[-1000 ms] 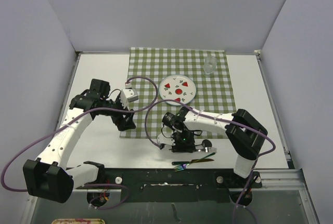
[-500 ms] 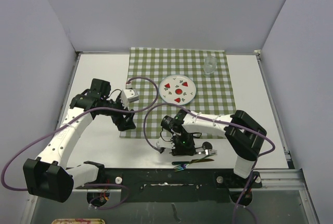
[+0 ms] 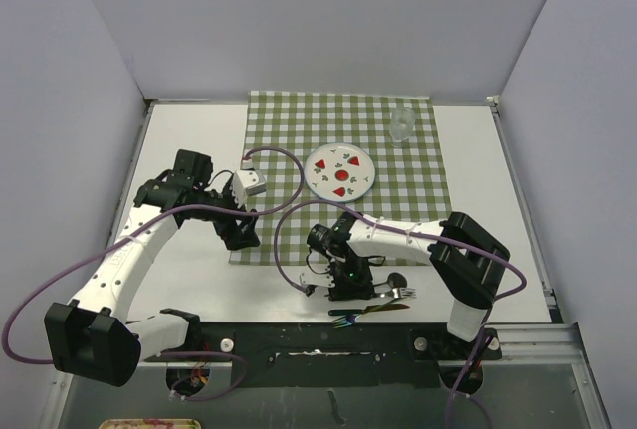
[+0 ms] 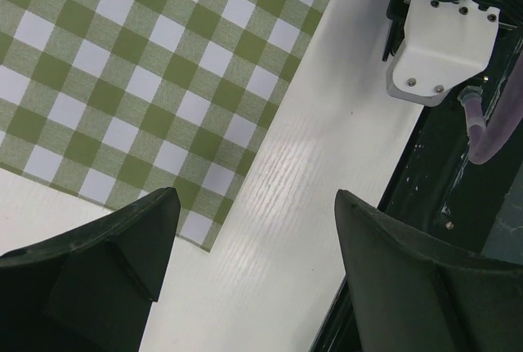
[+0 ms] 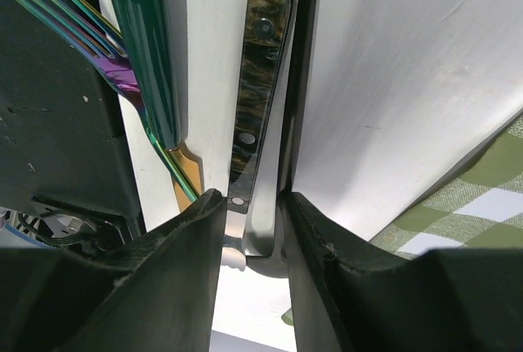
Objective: Set the dinner table for one person
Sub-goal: Adjust the utensils at the center of the board, then pick up the fork at the center of the board.
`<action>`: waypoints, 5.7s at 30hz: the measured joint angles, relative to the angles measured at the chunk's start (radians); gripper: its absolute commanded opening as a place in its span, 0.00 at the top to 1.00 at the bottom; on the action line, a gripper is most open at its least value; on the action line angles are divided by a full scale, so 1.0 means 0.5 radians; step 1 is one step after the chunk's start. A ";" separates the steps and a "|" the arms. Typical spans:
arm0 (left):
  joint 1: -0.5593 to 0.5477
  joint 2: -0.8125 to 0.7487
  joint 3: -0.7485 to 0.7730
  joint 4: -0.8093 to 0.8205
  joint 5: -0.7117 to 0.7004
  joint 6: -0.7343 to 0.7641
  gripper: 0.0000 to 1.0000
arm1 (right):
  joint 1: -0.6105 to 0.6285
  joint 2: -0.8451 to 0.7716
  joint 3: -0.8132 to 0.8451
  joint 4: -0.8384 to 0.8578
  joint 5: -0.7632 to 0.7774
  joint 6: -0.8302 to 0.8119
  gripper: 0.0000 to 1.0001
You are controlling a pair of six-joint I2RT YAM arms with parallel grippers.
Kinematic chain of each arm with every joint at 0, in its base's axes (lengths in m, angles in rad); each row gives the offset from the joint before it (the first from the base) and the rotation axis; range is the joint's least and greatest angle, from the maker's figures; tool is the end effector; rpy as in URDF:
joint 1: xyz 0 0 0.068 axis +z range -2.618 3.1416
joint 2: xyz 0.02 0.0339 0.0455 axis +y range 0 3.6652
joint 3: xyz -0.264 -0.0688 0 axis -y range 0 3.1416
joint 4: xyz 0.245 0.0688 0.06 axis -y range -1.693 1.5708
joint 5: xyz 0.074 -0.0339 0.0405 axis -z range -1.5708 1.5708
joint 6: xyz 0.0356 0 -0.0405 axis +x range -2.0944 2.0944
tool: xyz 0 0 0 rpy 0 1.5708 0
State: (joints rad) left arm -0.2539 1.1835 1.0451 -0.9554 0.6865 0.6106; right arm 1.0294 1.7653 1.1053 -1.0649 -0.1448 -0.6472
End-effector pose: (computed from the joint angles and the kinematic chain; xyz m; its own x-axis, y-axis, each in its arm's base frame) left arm 0.2052 -0.0766 0.2934 -0.4316 0.5702 -0.6990 0.8830 0.4256 -0.1981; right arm 0.1423 0.2465 0.1618 0.0982 -0.9945 0.0365 -0.9745 -0.0886 0.2063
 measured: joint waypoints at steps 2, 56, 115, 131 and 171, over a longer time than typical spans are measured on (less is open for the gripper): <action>0.000 0.000 0.000 -0.002 -0.005 0.001 0.24 | 0.000 0.000 0.000 0.007 0.021 0.004 0.64; -0.013 0.050 0.066 -0.027 -0.043 0.001 0.24 | 0.053 -0.090 -0.057 0.046 -0.047 0.124 0.62; -0.013 0.059 0.066 -0.049 -0.108 0.060 0.24 | 0.089 0.154 0.075 0.056 0.109 0.184 1.00; -0.013 0.089 0.085 -0.047 -0.108 0.058 0.24 | 0.089 0.038 0.143 -0.005 0.005 0.168 1.00; 0.422 0.149 0.216 1.004 -1.433 -0.676 0.22 | -0.375 -0.174 0.623 0.264 -0.013 0.123 1.00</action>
State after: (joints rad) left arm -0.0429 1.2579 1.1530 -0.4534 -0.0299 0.2726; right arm 0.8421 1.6783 1.4166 -0.9329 -0.1513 -0.5858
